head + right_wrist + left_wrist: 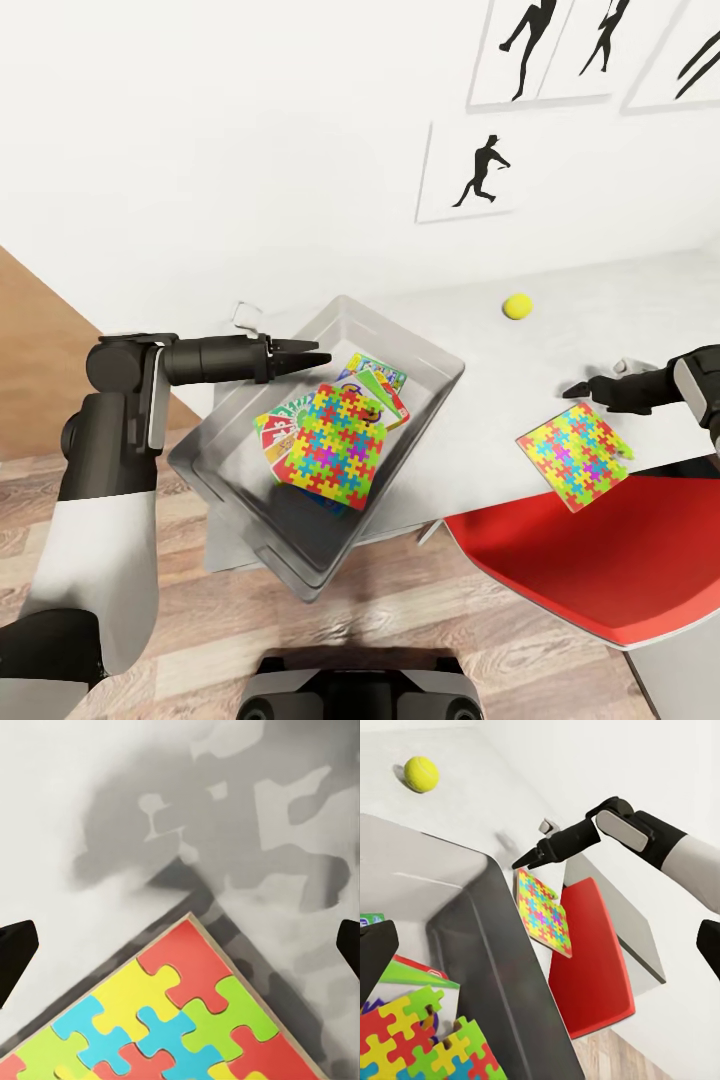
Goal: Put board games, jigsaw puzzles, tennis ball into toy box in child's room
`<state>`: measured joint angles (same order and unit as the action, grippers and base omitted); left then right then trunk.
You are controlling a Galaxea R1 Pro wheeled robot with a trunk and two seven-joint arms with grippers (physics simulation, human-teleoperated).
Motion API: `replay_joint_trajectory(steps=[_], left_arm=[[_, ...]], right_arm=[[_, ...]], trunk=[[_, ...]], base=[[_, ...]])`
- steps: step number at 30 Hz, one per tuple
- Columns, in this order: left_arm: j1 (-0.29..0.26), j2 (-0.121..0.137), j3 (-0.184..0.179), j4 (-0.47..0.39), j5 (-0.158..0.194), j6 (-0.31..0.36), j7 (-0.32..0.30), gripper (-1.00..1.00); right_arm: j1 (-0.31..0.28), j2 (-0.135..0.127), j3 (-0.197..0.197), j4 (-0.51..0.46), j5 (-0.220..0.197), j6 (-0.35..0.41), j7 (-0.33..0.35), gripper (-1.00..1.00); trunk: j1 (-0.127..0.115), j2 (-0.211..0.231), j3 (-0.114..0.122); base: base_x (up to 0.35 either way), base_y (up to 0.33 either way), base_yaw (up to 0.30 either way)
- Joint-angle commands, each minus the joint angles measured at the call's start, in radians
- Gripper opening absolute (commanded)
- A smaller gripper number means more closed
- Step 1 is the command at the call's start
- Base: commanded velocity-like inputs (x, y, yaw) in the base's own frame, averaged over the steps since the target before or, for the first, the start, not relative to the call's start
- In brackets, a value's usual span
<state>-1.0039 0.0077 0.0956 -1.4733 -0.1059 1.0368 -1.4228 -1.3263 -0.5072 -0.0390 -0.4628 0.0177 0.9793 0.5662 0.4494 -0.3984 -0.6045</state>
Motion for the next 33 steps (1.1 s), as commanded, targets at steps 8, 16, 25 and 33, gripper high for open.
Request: replay_joint_trajectory(steps=[8,16,25,33], left_arm=[[-0.001,0.0,0.002,-0.001,-0.01,0.01,-0.01,1.0],[-0.001,-0.001,0.002,-0.001,-0.011,0.01,-0.01,1.0],[-0.001,-0.003,0.003,-0.001,-0.011,0.01,-0.009,1.0],[-0.001,-0.004,0.003,-0.001,-0.011,0.01,-0.009,1.0]], right_arm=[[-0.001,0.0,-0.004,0.0,0.002,0.005,0.0,1.0],[-0.001,0.0,-0.005,0.0,0.002,0.005,0.0,1.0],[-0.001,0.0,-0.005,0.0,0.002,0.007,0.0,1.0],[-0.001,0.0,-0.005,0.0,0.002,0.007,0.0,1.0]], trunk=[[0.001,-0.002,-0.001],[0.001,-0.002,-0.001],[0.001,-0.002,-0.001],[0.001,-0.002,-0.001]], base=[[-0.081,0.003,0.0],[-0.138,0.065,0.0],[-0.066,0.084,0.0],[-0.007,0.075,0.0]])
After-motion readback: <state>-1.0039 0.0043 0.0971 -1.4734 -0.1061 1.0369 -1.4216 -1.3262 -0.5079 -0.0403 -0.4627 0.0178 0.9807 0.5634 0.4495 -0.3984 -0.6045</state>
